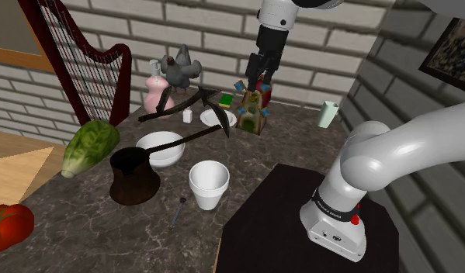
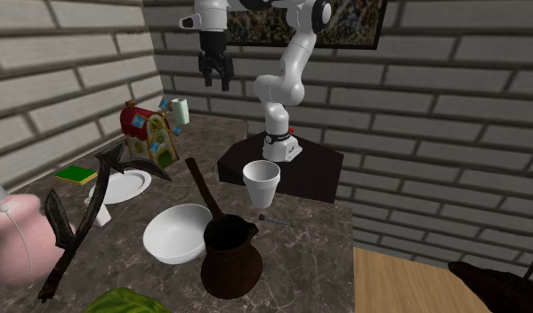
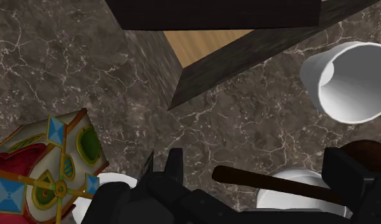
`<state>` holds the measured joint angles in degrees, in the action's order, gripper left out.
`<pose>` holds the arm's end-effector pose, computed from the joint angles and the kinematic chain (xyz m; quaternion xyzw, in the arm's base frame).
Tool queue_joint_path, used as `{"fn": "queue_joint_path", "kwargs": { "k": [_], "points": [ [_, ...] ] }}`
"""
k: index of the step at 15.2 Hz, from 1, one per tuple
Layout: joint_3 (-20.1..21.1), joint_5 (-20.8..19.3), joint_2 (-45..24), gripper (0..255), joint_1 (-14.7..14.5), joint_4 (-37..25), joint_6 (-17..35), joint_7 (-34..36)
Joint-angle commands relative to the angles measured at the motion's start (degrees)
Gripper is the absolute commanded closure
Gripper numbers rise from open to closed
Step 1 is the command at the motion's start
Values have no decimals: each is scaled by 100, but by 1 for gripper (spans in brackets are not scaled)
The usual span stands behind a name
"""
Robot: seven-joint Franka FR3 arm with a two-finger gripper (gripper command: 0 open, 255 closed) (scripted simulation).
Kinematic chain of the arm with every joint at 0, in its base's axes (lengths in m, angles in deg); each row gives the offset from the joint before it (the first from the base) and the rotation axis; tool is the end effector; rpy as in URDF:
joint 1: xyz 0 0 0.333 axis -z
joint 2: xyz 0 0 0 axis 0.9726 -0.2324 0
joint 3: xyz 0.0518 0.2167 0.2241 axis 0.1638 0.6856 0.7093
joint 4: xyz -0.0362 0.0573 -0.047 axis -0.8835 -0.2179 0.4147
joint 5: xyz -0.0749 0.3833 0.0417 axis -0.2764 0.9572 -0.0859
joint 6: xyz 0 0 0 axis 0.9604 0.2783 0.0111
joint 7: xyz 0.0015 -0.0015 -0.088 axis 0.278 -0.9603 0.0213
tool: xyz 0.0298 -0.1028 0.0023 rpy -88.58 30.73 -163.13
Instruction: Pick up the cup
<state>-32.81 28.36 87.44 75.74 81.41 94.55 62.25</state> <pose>0.3289 0.0322 0.5642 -0.9997 -0.0046 -0.0240 0.0092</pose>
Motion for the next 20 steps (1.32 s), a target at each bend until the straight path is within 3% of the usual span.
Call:
{"fn": "queue_joint_path", "kwargs": {
  "k": [1, 11, 20],
  "points": [
    [0, 0, 0, 0, 0, 0, 0, 0],
    [568, 752, -421, 0, -419, 1305, 1623, 533],
    [1167, 1552, -1630, 0, -924, 1886, 3396, 900]
  ]
}}
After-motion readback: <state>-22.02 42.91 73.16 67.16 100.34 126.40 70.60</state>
